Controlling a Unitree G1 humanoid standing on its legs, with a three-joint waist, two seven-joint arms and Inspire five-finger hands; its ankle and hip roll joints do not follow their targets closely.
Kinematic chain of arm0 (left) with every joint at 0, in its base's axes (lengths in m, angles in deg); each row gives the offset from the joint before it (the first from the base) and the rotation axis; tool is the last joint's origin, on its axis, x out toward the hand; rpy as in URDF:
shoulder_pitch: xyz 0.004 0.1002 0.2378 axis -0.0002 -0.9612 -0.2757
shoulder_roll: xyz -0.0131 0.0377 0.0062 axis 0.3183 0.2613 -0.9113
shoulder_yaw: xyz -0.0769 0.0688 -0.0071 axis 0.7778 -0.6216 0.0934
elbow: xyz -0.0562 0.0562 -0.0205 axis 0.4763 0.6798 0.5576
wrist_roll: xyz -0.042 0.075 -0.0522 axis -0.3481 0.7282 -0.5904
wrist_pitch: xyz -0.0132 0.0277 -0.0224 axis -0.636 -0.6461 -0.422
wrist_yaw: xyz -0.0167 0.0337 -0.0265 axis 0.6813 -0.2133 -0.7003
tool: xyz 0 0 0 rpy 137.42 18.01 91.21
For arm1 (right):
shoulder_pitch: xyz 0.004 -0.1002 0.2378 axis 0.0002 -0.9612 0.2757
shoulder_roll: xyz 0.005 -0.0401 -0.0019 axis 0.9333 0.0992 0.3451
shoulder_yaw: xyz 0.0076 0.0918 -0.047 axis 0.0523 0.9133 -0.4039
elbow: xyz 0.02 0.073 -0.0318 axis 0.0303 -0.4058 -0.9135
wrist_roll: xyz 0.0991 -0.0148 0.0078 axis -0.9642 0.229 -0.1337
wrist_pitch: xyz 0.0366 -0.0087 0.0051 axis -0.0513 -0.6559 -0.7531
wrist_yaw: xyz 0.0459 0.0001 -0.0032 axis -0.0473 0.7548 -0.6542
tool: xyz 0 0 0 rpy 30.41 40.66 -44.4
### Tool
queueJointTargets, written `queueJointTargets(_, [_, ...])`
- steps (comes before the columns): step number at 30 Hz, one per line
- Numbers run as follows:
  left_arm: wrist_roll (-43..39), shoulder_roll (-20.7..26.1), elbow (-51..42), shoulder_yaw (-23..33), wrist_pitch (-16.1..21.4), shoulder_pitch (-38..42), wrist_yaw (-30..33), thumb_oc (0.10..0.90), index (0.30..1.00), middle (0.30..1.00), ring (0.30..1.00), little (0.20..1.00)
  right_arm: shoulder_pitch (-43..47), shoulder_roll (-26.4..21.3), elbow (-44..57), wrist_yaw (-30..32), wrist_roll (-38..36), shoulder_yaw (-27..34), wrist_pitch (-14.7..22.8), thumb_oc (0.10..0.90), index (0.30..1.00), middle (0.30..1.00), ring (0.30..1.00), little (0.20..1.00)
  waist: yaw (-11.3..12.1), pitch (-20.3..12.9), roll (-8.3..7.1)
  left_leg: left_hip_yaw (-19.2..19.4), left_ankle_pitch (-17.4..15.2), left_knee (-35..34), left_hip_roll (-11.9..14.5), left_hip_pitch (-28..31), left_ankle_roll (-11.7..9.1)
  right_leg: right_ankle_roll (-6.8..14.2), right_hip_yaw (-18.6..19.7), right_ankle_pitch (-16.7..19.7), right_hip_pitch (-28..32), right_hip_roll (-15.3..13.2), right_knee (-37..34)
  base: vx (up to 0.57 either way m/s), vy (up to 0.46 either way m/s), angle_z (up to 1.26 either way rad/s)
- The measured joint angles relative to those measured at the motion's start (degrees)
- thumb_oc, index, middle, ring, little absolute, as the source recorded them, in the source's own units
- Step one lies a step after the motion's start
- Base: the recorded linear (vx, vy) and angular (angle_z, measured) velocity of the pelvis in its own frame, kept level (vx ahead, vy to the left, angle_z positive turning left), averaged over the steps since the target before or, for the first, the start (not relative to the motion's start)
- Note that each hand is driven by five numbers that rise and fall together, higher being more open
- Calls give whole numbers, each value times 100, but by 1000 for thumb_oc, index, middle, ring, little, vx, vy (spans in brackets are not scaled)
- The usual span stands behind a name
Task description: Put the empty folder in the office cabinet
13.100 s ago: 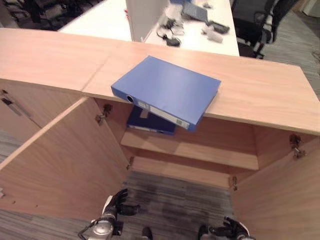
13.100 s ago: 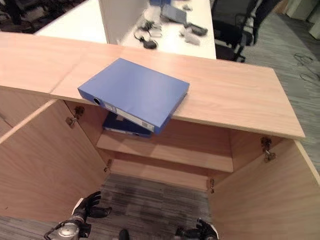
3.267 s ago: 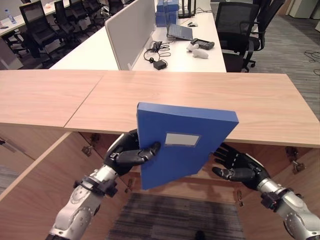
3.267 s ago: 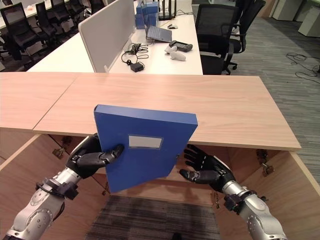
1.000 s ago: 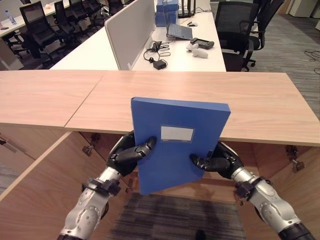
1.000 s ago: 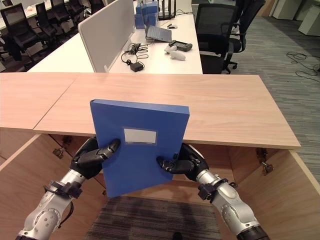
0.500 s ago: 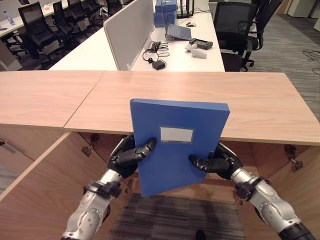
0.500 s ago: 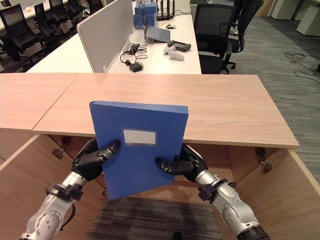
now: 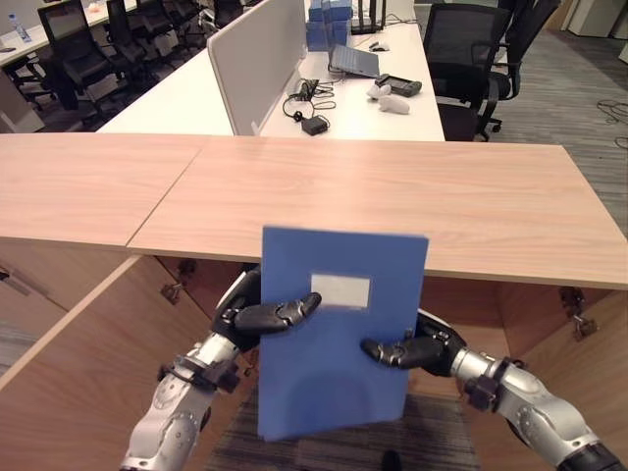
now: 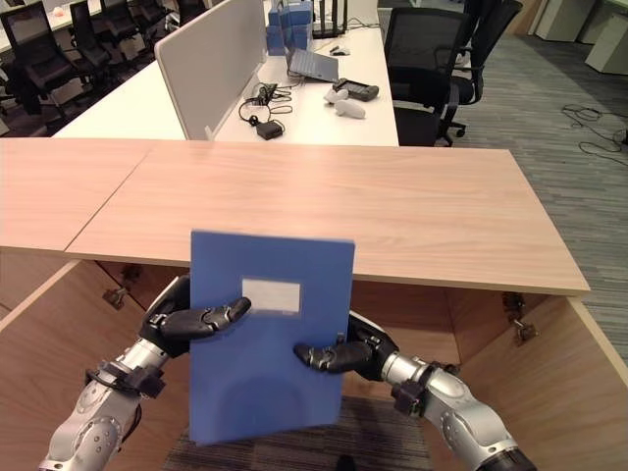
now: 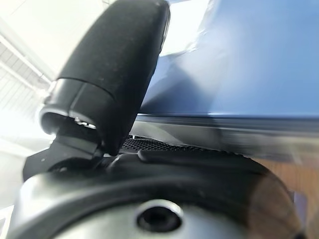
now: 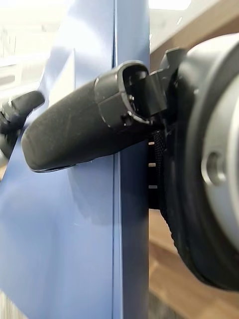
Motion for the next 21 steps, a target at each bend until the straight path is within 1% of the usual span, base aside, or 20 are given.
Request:
queueJointTargets(2, [229, 11, 2, 40, 44, -1, -21, 800, 900, 900, 900, 900, -39, -17, -2, -58, 89, 18, -14, 400, 300, 300, 300, 300, 5, 0, -1, -3, 0, -1, 1, 1, 0, 1, -10, -4, 1, -1, 0, 0, 0, 0])
queueJointTargets(4, [493, 16, 9, 60, 152, -9, -28, 800, 900, 900, 900, 900, -145, -25, 0, -118, 199, 125, -14, 400, 300, 300, 300, 300, 24, 0, -1, -11, -1, -17, 3, -8, 0, 46, -34, -40, 1, -3, 0, 15, -11, 3])
queueJointTargets(6, [688, 17, 76, 98, 282, -24, -88, 800, 900, 900, 900, 900, -228, -59, -31, -177, 341, 148, -14, 400, 300, 300, 300, 300, 51, 0, -1, -16, -3, -16, 6, -29, 0, 45, -42, -46, 1, -1, 0, 7, -5, 2])
queueJointTargets(7, [903, 48, 169, 192, 356, -73, -153, 800, 900, 900, 900, 900, -312, -97, -94, -267, 408, 146, -27, 400, 300, 300, 300, 300, 78, 0, -1, -19, -3, -18, 6, -49, 0, 41, -50, -48, -3, -2, 0, 13, -11, 5])
queueJointTargets(9, [1058, 60, 457, 339, 509, -242, -303, 800, 900, 900, 900, 900, -430, -100, -231, -344, 445, 189, -24, 400, 300, 300, 300, 300, 95, -2, 4, -33, -5, -18, 5, -68, 3, 38, -60, -53, -5, -4, 0, 9, -1, 7])
queueJointTargets(10, [1122, 53, 668, 579, 576, -382, -335, 800, 900, 900, 900, 900, -560, -105, -343, -349, 616, 235, -32, 400, 300, 300, 300, 300, 95, -2, 2, -50, -6, -8, 4, -80, 5, 24, -68, -52, -16, -4, 0, 6, 4, 7])
queueJointTargets(11, [1170, 56, 984, 672, 602, -470, -395, 800, 900, 900, 900, 900, -613, -102, -501, -361, 628, 241, -33, 400, 300, 300, 300, 300, 104, -6, 10, -58, -7, -18, 3, -92, 6, 25, -76, -53, -13, -6, 0, 1, 5, 6])
queueJointTargets(13, [1302, 98, 1644, 748, 578, -602, -376, 800, 900, 900, 900, 900, -685, -103, -770, -360, 722, 279, -34, 400, 300, 300, 300, 300, 97, -6, 21, -62, -11, -17, 1, -98, 11, 24, -79, -56, -21, -10, -1, 0, 0, 0])
queueJointTargets(14, [1508, 166, 2104, 758, 505, -792, -368, 800, 900, 900, 900, 900, -784, -103, -889, -356, 868, 387, -32, 400, 300, 300, 300, 300, 96, -6, 21, -70, -11, -18, 1, -113, 11, 24, -94, -56, -24, -10, -1, -2, 5, 4])
queueJointTargets(16, [1766, 251, 2402, 760, 336, -977, -355, 800, 900, 900, 900, 900, -925, -103, -921, -340, 1032, 560, -32, 400, 300, 300, 300, 300, 95, -4, 14, -83, -14, -16, 1, -111, 15, 23, -104, -59, -45, -12, -1, -1, 2, 2])
queueJointTargets(18, [2070, 265, 2788, 734, 294, -1319, -388, 800, 900, 900, 900, 900, -1022, -62, -1010, -339, 1175, 769, -10, 400, 300, 300, 300, 300, 101, -4, 7, -126, -9, 3, -4, -182, 14, 20, -116, -54, -108, -19, -1, -5, 0, 3])
queueJointTargets(20, [2223, 260, 3043, 675, 257, -1386, -413, 800, 900, 900, 900, 900, -1023, 19, -1146, -310, 1242, 825, 0, 400, 300, 300, 300, 300, 131, -4, 8, -176, 5, 5, -4, -205, 9, 18, -177, -52, -97, -21, 0, -8, 1, 14])
queueJointTargets(21, [2421, 249, 3330, 634, 249, -1308, -474, 800, 900, 900, 900, 900, -998, 159, -1307, -284, 1307, 892, 31, 400, 300, 300, 300, 300, 142, -5, 9, -191, 10, 4, 2, -198, 5, 21, -213, -59, -91, -21, -2, -5, 0, 13])
